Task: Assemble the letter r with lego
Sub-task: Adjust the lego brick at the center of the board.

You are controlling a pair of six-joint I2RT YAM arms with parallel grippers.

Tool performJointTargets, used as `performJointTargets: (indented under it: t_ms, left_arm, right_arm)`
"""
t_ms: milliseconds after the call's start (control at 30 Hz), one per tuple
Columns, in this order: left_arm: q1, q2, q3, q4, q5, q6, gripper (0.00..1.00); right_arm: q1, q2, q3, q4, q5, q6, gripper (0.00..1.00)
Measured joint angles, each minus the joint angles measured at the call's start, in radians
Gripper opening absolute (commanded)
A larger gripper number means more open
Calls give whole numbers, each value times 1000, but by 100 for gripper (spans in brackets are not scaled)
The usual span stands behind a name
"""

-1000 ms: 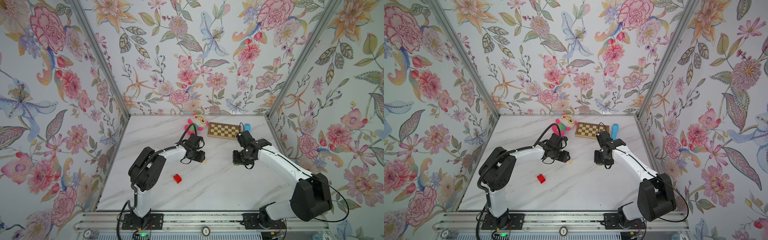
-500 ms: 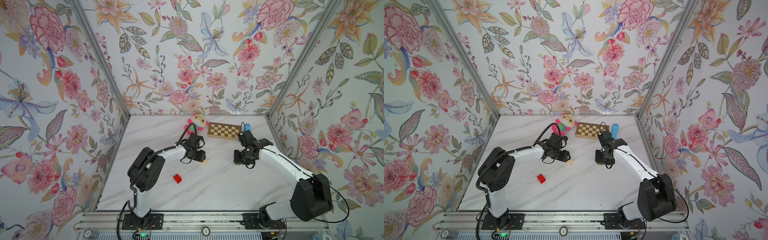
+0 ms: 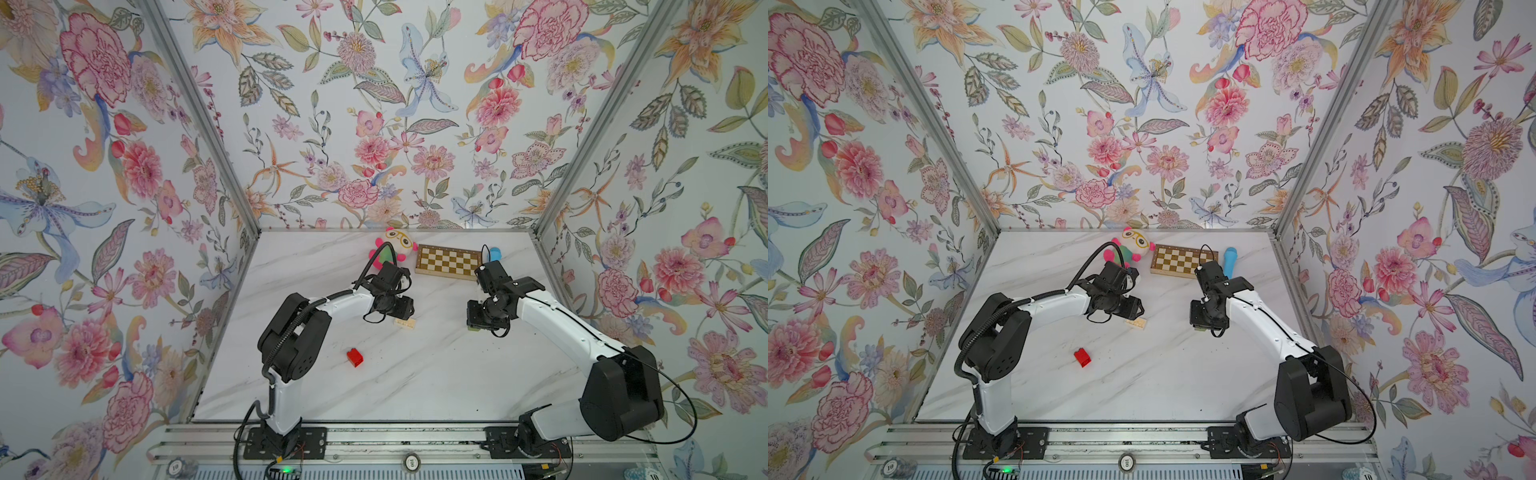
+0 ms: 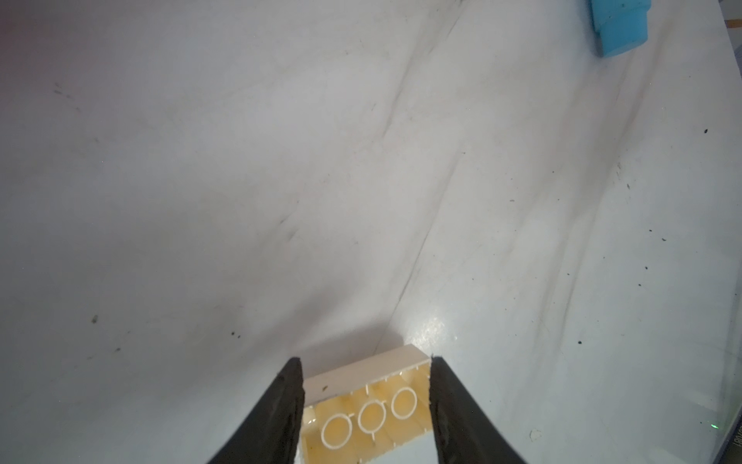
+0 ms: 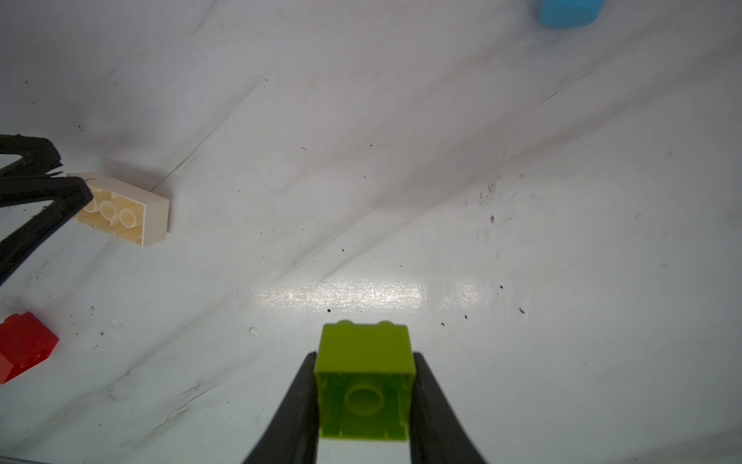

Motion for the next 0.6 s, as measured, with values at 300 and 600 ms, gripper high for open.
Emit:
performJointTargets:
  t_ms: [300,600]
  left_arm:
    - [0,21,9,2,23,7,52]
    - [-1,20,-49,18,24,3,51]
  right_arm:
    - [-2,0,0,0,0,0,32]
    - [-6,1,0,0,0,0,32]
